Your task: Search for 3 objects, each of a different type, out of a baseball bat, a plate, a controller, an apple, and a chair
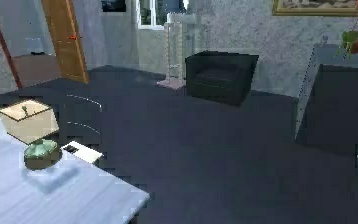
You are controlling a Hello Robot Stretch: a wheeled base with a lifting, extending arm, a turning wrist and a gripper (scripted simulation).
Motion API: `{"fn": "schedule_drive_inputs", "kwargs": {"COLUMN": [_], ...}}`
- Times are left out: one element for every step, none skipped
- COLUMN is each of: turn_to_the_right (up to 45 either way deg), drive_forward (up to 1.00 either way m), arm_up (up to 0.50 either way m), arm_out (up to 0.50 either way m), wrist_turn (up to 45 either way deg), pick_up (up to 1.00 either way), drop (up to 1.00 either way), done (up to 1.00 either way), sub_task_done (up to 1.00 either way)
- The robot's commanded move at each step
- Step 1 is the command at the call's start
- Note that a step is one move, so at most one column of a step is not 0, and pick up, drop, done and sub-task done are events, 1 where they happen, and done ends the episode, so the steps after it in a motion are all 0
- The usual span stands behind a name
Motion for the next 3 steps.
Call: {"fn": "schedule_drive_inputs", "kwargs": {"turn_to_the_right": [45.0, 45.0, 24.0], "drive_forward": [0.00, 0.00, 0.00], "arm_up": [0.00, 0.00, 0.00], "arm_out": [0.00, 0.00, 0.00], "wrist_turn": [0.0, 0.0, 0.0], "pick_up": [0.00, 0.00, 0.00], "drop": [0.00, 0.00, 0.00], "done": [0.00, 0.00, 0.00], "sub_task_done": [0.00, 0.00, 0.00]}}
